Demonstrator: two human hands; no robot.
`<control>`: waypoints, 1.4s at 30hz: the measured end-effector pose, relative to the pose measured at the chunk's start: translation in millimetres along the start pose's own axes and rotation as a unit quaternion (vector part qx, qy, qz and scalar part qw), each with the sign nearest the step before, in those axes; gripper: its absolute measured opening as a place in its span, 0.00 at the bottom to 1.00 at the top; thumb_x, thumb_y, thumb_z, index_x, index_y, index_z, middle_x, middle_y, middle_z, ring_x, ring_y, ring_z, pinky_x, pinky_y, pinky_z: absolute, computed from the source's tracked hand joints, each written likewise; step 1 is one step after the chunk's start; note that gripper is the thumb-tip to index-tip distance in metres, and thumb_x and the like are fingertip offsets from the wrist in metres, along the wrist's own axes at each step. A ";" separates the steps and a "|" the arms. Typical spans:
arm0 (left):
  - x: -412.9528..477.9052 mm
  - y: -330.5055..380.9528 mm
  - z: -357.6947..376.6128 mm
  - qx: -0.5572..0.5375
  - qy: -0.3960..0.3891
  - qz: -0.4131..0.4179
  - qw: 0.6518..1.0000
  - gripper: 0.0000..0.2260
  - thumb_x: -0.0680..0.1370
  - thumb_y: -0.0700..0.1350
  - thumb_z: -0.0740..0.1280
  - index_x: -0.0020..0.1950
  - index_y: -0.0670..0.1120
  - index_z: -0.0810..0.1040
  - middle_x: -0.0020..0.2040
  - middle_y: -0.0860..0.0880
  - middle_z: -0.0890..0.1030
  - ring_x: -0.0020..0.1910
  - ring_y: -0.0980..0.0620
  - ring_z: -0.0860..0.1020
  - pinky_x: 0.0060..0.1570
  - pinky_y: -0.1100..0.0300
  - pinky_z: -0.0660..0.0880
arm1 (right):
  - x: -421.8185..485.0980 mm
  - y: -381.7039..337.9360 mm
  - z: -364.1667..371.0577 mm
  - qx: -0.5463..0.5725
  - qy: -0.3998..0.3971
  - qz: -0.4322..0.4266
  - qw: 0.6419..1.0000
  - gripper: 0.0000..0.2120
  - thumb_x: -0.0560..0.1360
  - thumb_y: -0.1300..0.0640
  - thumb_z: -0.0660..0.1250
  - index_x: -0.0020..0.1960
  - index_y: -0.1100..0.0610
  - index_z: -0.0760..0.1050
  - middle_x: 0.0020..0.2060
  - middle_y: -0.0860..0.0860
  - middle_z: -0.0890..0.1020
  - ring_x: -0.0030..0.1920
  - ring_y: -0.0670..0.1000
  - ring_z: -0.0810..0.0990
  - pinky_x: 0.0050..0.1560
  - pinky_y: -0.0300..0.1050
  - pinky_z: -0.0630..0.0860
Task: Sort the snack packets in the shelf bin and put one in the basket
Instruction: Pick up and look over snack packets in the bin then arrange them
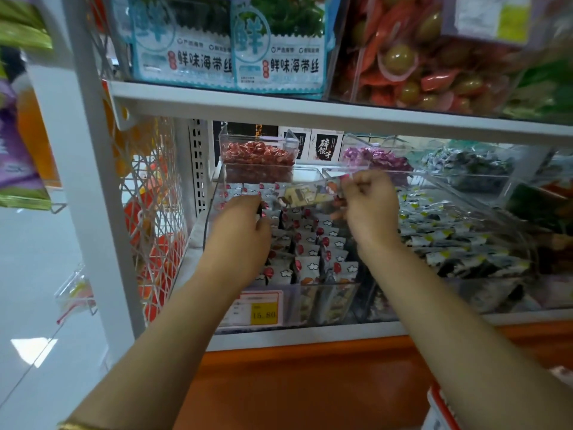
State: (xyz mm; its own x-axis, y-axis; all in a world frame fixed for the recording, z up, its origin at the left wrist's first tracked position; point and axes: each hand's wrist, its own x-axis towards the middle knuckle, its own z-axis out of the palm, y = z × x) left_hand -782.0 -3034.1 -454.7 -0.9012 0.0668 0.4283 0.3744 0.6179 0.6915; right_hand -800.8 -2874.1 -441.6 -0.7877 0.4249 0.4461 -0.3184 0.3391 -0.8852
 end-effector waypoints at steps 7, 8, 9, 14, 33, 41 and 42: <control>-15.3 4.9 -1.1 -0.167 -0.029 -0.055 0.984 0.13 0.81 0.43 0.57 0.45 0.36 0.75 0.39 0.39 0.77 0.37 0.46 0.75 0.36 0.57 0.72 | -42.7 -6.1 -37.0 0.139 -0.064 0.097 0.983 0.04 0.79 0.64 0.60 0.51 0.65 0.72 0.37 0.54 0.78 0.27 0.44 0.78 0.28 0.38 0.78; -16.8 5.3 -1.2 -0.200 -0.033 -0.073 0.976 0.12 0.81 0.44 0.58 0.45 0.38 0.76 0.42 0.41 0.79 0.40 0.47 0.78 0.39 0.58 0.75 | -47.1 -5.7 -41.1 0.157 -0.073 0.107 0.979 0.04 0.79 0.64 0.60 0.50 0.65 0.73 0.37 0.54 0.78 0.29 0.45 0.79 0.29 0.39 0.78; -17.7 5.3 -0.9 -0.231 -0.041 -0.087 0.968 0.11 0.81 0.44 0.58 0.46 0.40 0.77 0.43 0.44 0.80 0.42 0.51 0.80 0.38 0.60 0.76 | -50.4 -4.3 -44.9 0.179 -0.079 0.119 0.973 0.04 0.79 0.65 0.61 0.49 0.64 0.73 0.37 0.54 0.79 0.30 0.46 0.79 0.30 0.39 0.78; -18.5 3.6 -0.1 -0.354 -0.054 -0.135 0.924 0.08 0.79 0.43 0.62 0.43 0.43 0.78 0.46 0.46 0.80 0.39 0.56 0.81 0.34 0.68 0.76 | -58.8 0.2 -60.7 0.251 -0.099 0.180 0.946 0.04 0.75 0.66 0.64 0.47 0.64 0.77 0.35 0.52 0.85 0.34 0.50 0.84 0.32 0.37 0.78; -17.0 9.3 0.0 -0.488 -0.062 -0.172 0.853 0.07 0.75 0.30 0.62 0.44 0.41 0.75 0.34 0.46 0.78 0.32 0.54 0.82 0.32 0.67 0.78 | -47.9 8.7 -69.8 0.332 -0.037 0.224 0.915 0.02 0.75 0.63 0.66 0.44 0.61 0.77 0.34 0.56 0.81 0.29 0.49 0.81 0.29 0.40 0.79; -21.3 12.4 -0.3 -0.444 -0.145 -0.135 0.874 0.05 0.68 0.42 0.69 0.42 0.42 0.78 0.41 0.47 0.83 0.42 0.50 0.82 0.39 0.64 0.79 | -50.0 13.8 -69.8 0.198 -0.067 0.116 0.971 0.05 0.73 0.67 0.67 0.40 0.60 0.76 0.45 0.60 0.80 0.43 0.53 0.83 0.39 0.39 0.80; -21.5 12.6 0.0 -0.432 -0.140 -0.130 0.881 0.07 0.68 0.42 0.69 0.44 0.42 0.77 0.40 0.48 0.84 0.41 0.52 0.83 0.39 0.65 0.79 | -50.4 13.8 -69.5 0.181 -0.077 0.098 0.975 0.05 0.73 0.68 0.67 0.42 0.60 0.77 0.47 0.59 0.80 0.45 0.54 0.83 0.41 0.40 0.80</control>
State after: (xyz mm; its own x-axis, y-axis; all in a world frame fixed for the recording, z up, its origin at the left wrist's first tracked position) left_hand -757.9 -3027.7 -455.2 -0.9546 0.2757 0.1132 0.0649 -0.1782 0.9818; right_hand -728.8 -2832.5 -467.1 -0.9137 0.3105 0.2623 -0.2963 -0.0673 -0.9527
